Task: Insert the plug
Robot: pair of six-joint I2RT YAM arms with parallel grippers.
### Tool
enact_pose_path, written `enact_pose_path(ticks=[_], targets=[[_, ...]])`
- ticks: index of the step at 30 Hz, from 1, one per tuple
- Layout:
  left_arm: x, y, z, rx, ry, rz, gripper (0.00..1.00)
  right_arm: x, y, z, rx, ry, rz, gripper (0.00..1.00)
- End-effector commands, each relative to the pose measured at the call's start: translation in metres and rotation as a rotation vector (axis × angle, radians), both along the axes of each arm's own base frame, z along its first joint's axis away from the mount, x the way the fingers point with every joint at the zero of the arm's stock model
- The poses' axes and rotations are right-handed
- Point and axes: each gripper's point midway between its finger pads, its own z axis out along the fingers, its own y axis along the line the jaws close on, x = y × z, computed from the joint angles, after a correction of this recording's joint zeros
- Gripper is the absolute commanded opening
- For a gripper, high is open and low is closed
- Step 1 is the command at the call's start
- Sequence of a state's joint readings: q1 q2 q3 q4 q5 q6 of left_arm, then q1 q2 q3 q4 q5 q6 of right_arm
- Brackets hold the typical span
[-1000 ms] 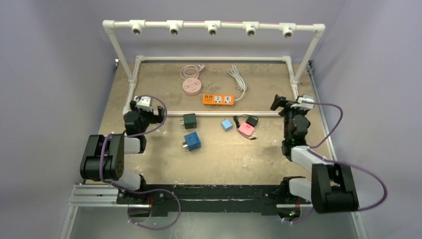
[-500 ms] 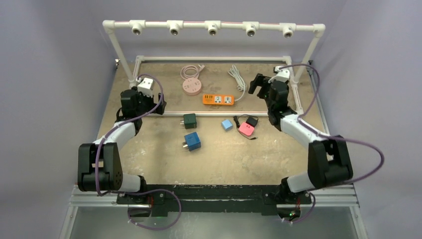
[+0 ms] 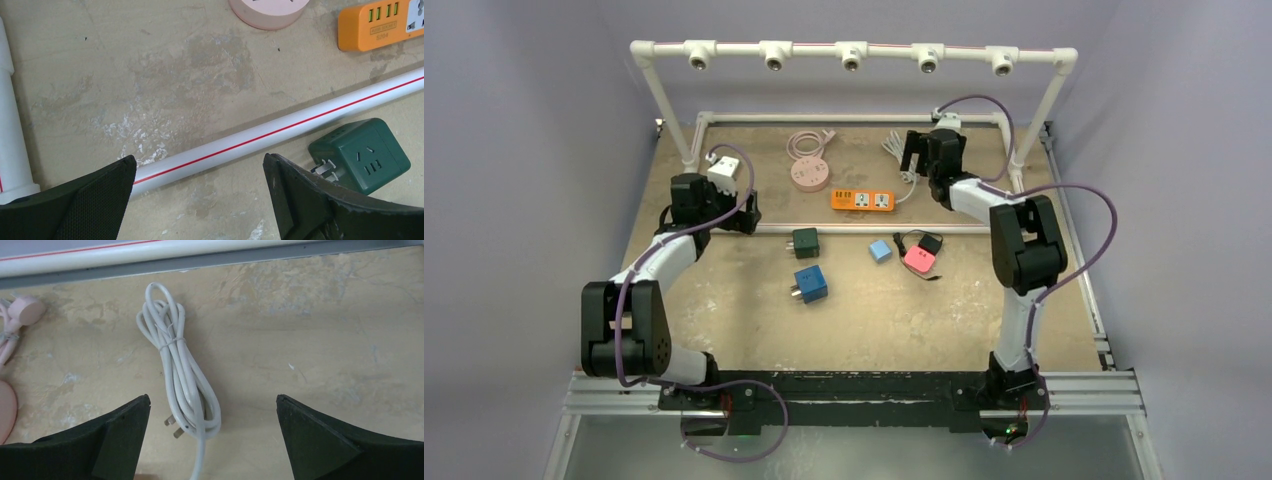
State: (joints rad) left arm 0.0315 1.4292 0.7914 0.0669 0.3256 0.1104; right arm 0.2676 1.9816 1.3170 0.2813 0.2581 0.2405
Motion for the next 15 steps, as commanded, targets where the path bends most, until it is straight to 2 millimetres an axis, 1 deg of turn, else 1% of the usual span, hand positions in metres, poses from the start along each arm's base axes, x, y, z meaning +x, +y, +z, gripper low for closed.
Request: enact_pose_path(ticks=[1, 5, 7, 10, 12, 15], targets=[[0.009, -0.001, 0.016, 0.017, -0.025, -0.018, 0.99, 0.026, 0.019, 0.002, -0.028, -0.011, 0.058, 0.99], [0.008, 0.0, 0.014, 0.019, -0.014, -0.016, 0.99, 0.039, 0.032, -0.026, -0.081, 0.037, 0.062, 0.99], [0.007, 0.001, 0.014, 0.024, -0.008, -0.013, 0.99, 0.042, 0.036, -0.04, -0.112, 0.062, 0.057, 0.96], [0.005, 0.002, 0.012, 0.033, -0.005, -0.008, 0.99, 0.045, 0.042, -0.052, -0.148, 0.079, 0.065, 0.88], [0.004, 0.003, 0.012, 0.036, -0.006, -0.004, 0.99, 0.046, 0.041, -0.06, -0.161, 0.095, 0.056, 0.84], [0.003, 0.004, 0.014, 0.04, -0.012, 0.001, 0.99, 0.046, 0.04, -0.071, -0.174, 0.121, 0.056, 0.72]])
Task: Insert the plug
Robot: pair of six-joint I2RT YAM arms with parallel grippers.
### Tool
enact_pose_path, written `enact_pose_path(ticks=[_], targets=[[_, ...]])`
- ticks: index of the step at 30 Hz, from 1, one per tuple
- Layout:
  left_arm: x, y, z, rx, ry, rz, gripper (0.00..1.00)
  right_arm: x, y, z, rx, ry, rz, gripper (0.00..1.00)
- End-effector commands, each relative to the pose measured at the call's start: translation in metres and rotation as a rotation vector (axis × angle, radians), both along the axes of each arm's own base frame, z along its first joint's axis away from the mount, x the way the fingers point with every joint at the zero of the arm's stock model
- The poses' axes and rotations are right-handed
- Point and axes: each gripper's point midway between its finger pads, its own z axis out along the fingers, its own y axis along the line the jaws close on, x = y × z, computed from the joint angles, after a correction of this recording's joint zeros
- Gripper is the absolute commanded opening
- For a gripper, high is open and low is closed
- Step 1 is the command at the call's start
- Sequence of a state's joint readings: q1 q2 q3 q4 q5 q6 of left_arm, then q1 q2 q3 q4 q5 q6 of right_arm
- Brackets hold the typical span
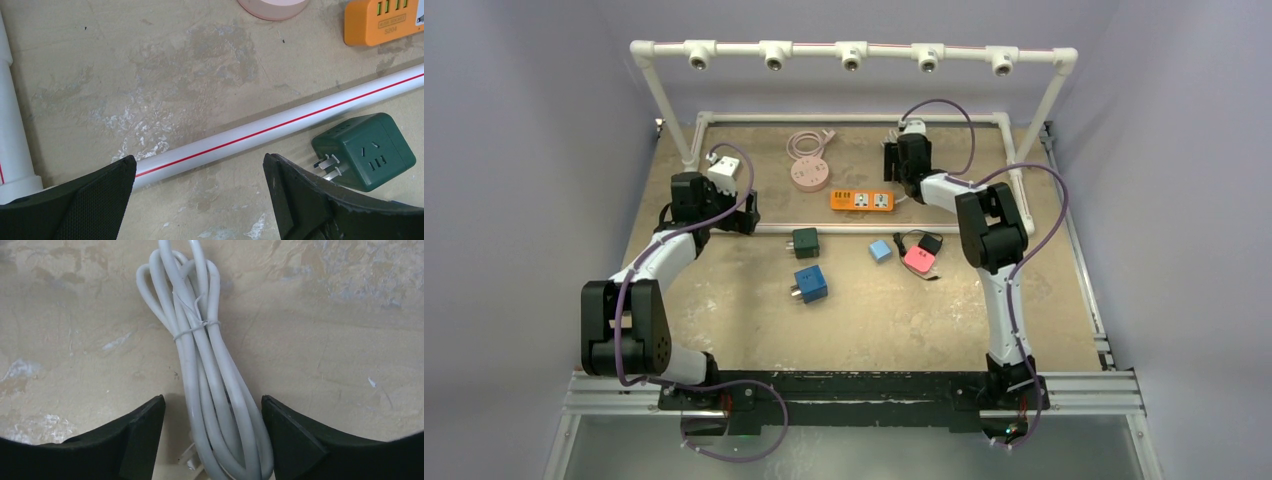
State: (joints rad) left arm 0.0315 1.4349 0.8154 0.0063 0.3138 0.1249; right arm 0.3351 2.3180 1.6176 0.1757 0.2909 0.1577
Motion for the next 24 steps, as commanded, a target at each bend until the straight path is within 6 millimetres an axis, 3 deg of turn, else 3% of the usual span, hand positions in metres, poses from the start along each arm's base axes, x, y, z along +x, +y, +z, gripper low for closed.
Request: enact_pose_path(ticks=[1, 4, 6, 8, 14, 17, 24], targets=[[0.007, 0.002, 0.019, 0.024, -0.055, 0.0, 0.99, 0.006, -0.005, 0.009, -0.05, 0.004, -0.019, 0.66], [0.007, 0.003, 0.024, 0.024, -0.07, 0.012, 0.99, 0.004, -0.006, 0.012, -0.05, 0.01, -0.038, 0.26], [0.007, 0.003, 0.028, 0.016, -0.08, 0.015, 0.99, 0.0, -0.001, 0.032, -0.048, -0.033, -0.038, 0.1], [0.006, 0.002, 0.028, 0.005, -0.08, 0.02, 0.98, -0.006, 0.006, 0.053, -0.054, -0.076, -0.025, 0.02], [0.003, 0.003, 0.032, -0.002, -0.076, 0.037, 0.95, -0.038, 0.034, 0.131, -0.035, -0.218, -0.017, 0.0], [0.002, 0.004, 0.034, 0.006, -0.084, 0.042, 0.94, -0.06, 0.044, 0.158, -0.01, -0.254, -0.039, 0.0], [-0.008, 0.004, 0.029, 0.0, -0.052, 0.046, 0.91, -0.104, 0.072, 0.18, -0.011, -0.261, -0.065, 0.0]])
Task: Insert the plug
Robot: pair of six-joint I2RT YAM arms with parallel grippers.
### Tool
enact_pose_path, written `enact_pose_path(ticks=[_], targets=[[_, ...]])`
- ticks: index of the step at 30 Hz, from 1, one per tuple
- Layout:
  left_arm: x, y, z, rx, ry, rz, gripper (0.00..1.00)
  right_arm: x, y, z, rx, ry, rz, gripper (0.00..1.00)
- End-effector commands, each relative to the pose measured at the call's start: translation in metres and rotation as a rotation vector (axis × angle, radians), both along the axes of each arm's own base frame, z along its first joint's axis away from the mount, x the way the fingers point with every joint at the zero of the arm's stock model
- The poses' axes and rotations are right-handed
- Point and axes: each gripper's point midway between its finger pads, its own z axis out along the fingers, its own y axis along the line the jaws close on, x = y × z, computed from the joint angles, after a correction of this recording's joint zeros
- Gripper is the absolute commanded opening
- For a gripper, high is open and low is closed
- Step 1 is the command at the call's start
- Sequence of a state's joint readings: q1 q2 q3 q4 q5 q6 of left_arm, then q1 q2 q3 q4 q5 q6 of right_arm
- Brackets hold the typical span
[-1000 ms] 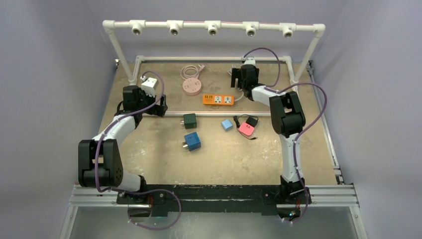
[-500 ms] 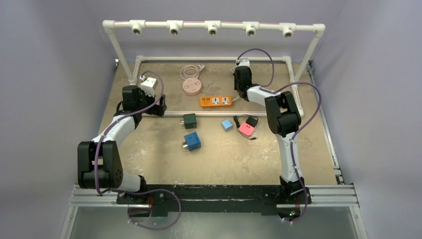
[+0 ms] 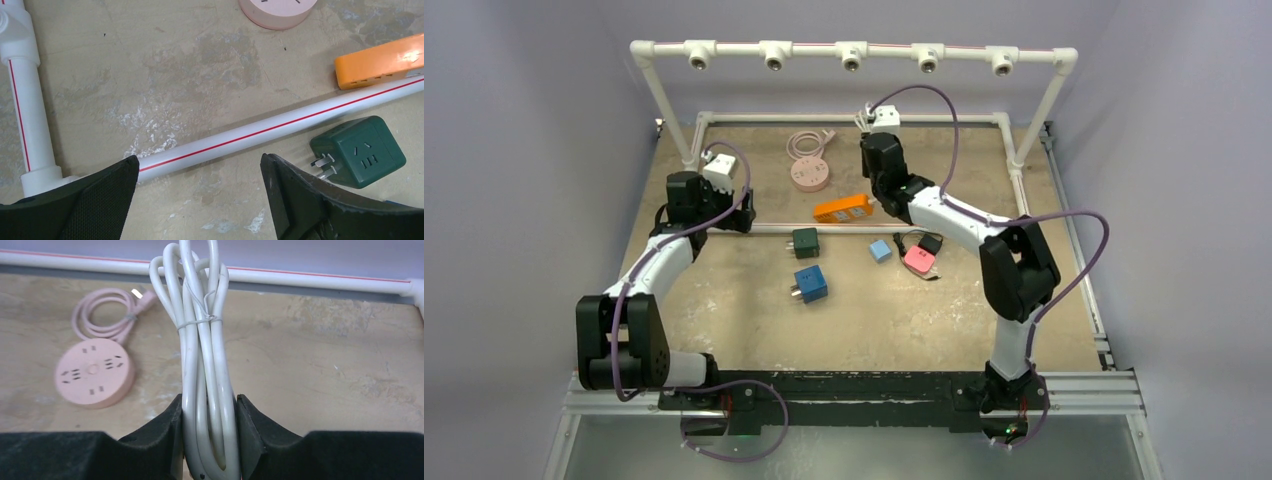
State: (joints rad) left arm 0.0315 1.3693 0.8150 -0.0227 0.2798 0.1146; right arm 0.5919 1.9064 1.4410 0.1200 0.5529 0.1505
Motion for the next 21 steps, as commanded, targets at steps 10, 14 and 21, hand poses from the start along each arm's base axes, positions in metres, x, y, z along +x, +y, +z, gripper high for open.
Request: enact_pose_path(ticks=[10, 14, 21], targets=[[-0.009, -0.001, 0.01, -0.007, -0.019, 0.014, 0.9, -0.068, 0.027, 0.081, 0.084, -0.107, -0.094, 0.0], [-0.012, 0.001, 0.006, 0.001, -0.013, 0.016, 0.89, -0.094, 0.041, 0.112, 0.112, -0.127, -0.096, 0.0], [-0.014, 0.0, 0.01, 0.0, -0.024, 0.016, 0.88, -0.128, 0.041, 0.156, 0.171, -0.172, -0.092, 0.0]])
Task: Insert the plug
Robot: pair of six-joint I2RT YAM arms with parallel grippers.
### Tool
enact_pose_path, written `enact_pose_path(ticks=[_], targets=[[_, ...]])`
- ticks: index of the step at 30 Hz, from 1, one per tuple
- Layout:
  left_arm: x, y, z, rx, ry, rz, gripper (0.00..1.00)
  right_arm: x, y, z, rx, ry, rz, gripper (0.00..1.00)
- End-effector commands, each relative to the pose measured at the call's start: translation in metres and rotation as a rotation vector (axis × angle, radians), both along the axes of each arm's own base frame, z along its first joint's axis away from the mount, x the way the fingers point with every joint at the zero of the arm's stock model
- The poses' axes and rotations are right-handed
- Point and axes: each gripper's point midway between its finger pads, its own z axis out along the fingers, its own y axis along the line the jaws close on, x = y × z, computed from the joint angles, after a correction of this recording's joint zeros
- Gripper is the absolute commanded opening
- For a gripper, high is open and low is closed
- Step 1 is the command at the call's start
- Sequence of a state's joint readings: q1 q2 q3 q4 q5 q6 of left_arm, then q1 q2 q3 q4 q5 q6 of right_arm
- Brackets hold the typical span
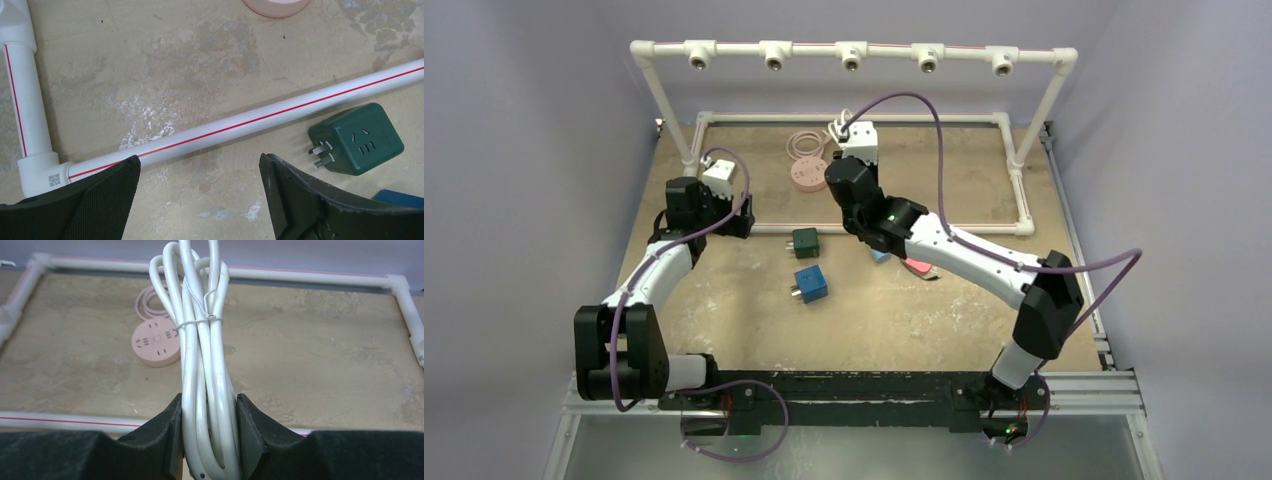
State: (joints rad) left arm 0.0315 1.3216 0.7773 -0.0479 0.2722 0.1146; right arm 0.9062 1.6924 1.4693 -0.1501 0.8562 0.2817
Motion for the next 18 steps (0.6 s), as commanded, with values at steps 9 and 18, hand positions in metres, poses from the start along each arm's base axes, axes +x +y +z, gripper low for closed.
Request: enact_pose_path(ticks=[9, 18], targets=[[0.001, -0.003, 0.028, -0.022, -0.07, 0.01, 0.88, -0.067, -0.007, 0.083, 0.142, -0.056, -0.076, 0.0], [-0.004, -0.005, 0.03, -0.029, -0.073, -0.002, 0.88, -0.139, -0.042, -0.002, 0.146, 0.222, -0.259, 0.0]])
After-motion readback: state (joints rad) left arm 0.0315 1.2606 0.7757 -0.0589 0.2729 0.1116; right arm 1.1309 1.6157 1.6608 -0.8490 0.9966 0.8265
